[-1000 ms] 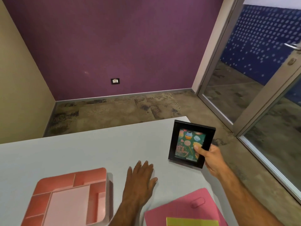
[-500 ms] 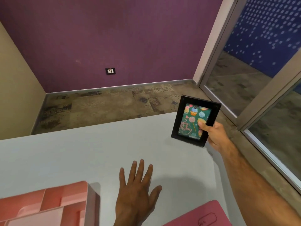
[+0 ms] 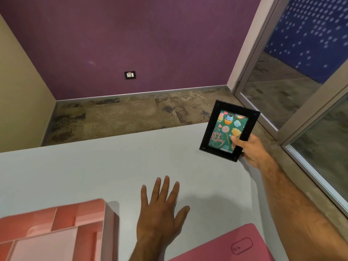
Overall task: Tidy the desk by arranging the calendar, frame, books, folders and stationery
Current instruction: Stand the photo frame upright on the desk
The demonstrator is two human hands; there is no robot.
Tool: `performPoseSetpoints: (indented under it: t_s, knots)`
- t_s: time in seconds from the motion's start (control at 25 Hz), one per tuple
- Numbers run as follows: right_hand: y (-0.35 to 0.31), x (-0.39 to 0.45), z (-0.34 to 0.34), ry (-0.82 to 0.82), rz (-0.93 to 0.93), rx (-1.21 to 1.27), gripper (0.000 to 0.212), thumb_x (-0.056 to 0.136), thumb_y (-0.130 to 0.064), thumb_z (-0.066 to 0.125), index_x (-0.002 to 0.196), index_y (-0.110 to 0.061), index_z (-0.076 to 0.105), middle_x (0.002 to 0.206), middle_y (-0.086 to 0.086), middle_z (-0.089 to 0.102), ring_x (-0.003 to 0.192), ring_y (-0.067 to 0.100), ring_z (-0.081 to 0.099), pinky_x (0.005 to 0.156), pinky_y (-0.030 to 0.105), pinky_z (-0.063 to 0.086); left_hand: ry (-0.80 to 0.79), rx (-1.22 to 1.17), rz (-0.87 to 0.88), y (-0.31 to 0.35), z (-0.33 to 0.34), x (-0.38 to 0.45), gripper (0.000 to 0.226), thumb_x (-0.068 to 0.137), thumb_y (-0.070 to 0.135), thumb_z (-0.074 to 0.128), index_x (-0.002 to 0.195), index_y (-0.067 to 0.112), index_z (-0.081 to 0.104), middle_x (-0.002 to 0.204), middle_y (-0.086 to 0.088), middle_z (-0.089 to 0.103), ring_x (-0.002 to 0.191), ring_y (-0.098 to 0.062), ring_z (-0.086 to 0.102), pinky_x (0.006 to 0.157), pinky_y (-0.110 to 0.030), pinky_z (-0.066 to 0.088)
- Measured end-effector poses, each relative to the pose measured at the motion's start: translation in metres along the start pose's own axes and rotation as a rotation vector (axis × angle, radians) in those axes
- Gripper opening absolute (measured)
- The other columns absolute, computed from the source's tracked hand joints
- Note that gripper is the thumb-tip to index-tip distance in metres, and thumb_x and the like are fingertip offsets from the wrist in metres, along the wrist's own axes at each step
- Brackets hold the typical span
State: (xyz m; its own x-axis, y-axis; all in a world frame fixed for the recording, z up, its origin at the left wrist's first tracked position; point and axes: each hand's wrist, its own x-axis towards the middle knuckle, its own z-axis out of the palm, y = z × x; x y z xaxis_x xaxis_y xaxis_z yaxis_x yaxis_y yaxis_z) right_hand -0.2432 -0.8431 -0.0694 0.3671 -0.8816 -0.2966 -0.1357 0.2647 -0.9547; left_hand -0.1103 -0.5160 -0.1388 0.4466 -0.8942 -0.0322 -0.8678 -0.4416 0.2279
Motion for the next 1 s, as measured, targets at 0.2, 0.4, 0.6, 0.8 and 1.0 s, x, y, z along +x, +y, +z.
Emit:
performPoseSetpoints:
  t_s: [0.2, 0.4, 0.6, 0.8, 1.0]
  knots:
    - [0.011, -0.013, -0.015, 0.065, -0.02, -0.075, 0.051, 0.085, -0.01, 0.072, 0.131, -0.018, 0.051, 0.12, 0.003, 0.068, 0.107, 0.023, 0.067, 0.084, 0.045, 0.057, -0.016, -0.002, -0.016, 0.0, -0.002, -0.002, 0.081, 0.086, 0.08, -0.004, 0.156, 0.04, 0.005, 0.165, 0.008, -0.008, 0.151, -0.018, -0.017, 0.117, -0.056, -0.016]
    - [0.016, -0.046, -0.037, 0.167, -0.044, -0.177, 0.071, 0.082, -0.017, 0.077, 0.143, -0.021, 0.041, 0.136, 0.003, 0.054, 0.119, 0.023, 0.054, 0.089, 0.041, 0.046, -0.157, -0.319, -0.041, -0.01, -0.02, 0.006, 0.078, 0.088, 0.08, 0.017, 0.154, 0.039, 0.02, 0.165, 0.012, 0.001, 0.152, -0.011, -0.01, 0.119, -0.049, -0.016]
    - [0.016, -0.107, -0.053, 0.28, -0.1, -0.141, 0.064, 0.082, -0.012, 0.077, 0.138, -0.014, 0.047, 0.133, 0.015, 0.057, 0.116, 0.029, 0.06, 0.101, 0.045, 0.049, 0.028, -0.585, -0.095, 0.002, -0.047, -0.024, 0.052, 0.093, 0.054, 0.056, 0.138, 0.029, 0.053, 0.145, 0.009, 0.052, 0.136, -0.01, 0.04, 0.114, -0.026, 0.024]
    - [0.035, -0.207, -0.045, 0.396, -0.095, -0.19, 0.04, 0.083, -0.009, 0.076, 0.119, -0.009, 0.061, 0.115, 0.014, 0.065, 0.094, 0.025, 0.062, 0.074, 0.034, 0.052, 0.034, -0.71, -0.186, 0.056, -0.062, -0.092, 0.039, 0.087, 0.04, 0.065, 0.122, 0.025, 0.06, 0.116, 0.007, 0.062, 0.112, -0.013, 0.053, 0.091, -0.022, 0.04]
    - [0.085, -0.317, -0.05, 0.434, 0.075, -0.571, 0.023, 0.078, -0.022, 0.075, 0.099, -0.017, 0.067, 0.093, 0.002, 0.068, 0.086, 0.023, 0.06, 0.083, 0.034, 0.047, -0.187, -0.664, -0.361, 0.095, -0.053, -0.168, 0.046, 0.08, 0.047, 0.064, 0.117, 0.021, 0.052, 0.112, -0.001, 0.052, 0.105, -0.021, 0.052, 0.087, -0.033, 0.047]
